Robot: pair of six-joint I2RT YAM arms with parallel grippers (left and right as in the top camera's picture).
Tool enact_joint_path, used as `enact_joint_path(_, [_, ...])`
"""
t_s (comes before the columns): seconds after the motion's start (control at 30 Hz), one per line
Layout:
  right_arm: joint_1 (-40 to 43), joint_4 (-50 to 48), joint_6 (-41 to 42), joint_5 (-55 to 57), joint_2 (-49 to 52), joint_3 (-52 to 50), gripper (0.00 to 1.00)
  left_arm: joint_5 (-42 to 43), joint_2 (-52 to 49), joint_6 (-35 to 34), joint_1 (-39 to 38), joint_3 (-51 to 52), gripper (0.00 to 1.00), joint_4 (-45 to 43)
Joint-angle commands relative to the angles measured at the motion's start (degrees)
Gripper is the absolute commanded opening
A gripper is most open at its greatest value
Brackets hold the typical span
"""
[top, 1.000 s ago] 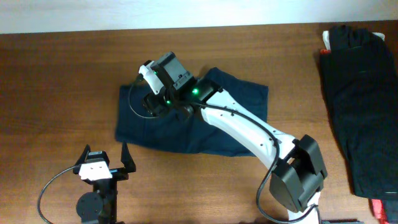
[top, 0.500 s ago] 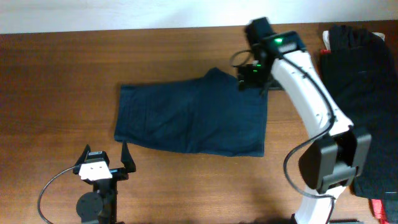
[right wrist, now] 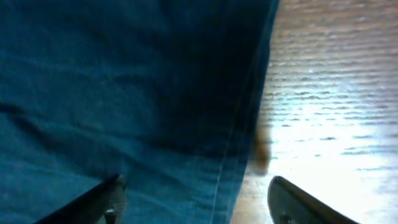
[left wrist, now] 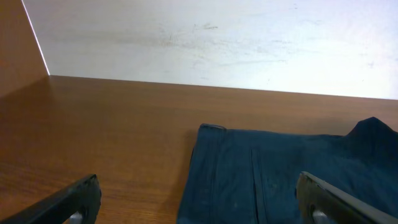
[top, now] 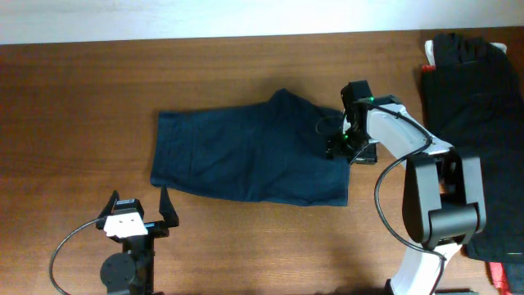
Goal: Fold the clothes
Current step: 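Release the shorts and retract the right gripper to the right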
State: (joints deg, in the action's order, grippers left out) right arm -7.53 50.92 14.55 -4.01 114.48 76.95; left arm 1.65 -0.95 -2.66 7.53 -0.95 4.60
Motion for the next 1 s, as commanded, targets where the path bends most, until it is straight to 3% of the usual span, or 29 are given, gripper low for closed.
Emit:
enact_joint_path(0.0, [0.4,-2.1,1.2,-0.5,-0.5,-1.8,0.69,0.0,0.3,-0.3,0.0,0.4,0.99,0.0])
enact_joint_path(0.07, [0.4,-4.5,2.3,-0.3,-0.5,-3.6,0.61,0.0,0.3,-0.3,0.0,0.4,0.99,0.0])
enact_joint_path(0.13, [0.4,-6.4,2.4,-0.3,-0.5,-4.7,0.45,0.0,0.3,-0.3,0.0,0.4,0.99,0.0])
enact_joint_path(0.2, [0.5,-8.2,2.4,-0.2,-0.5,-4.7,0.21,0.0,0.3,-0.3,0.0,0.4,0.99,0.0])
enact_joint_path(0.23, [0.5,-10.0,2.4,0.2,-0.5,-4.7,0.04,0.0,0.3,-0.3,0.0,0.4,0.99,0.0])
enact_joint_path(0.47, [0.5,-15.4,2.4,8.5,-0.5,-4.6,0.05,0.0,0.3,-0.3,0.0,0.4,0.99,0.0])
enact_joint_path(0.53, [0.5,-15.9,1.4,10.3,-0.5,-3.8,0.08,0.0,0.3,-0.3,0.0,0.4,0.99,0.0])
enact_joint_path(0.57, [0.5,-14.6,0.2,10.1,-0.5,-2.7,0.31,0.0,0.3,-0.3,0.0,0.4,0.99,0.0])
enact_joint_path(0.6, [0.5,-13.1,0.2,10.1,-0.5,-1.5,0.68,0.0,0.3,-0.3,0.0,0.4,0.99,0.0])
enact_joint_path(0.63, [0.5,-11.2,-0.6,10.1,-0.5,0.1,0.97,0.0,0.3,-0.3,0.0,0.4,0.99,0.0])
enact_joint_path(0.77, [0.5,0.6,-0.6,11.2,-0.5,12.8,0.99,0.0,0.3,-0.3,0.0,0.4,0.99,0.0])
enact_joint_path(0.97, [4.1,11.5,-0.6,26.1,-0.5,28.7,0.99,0.0,0.3,-0.3,0.0,0.4,0.99,0.0])
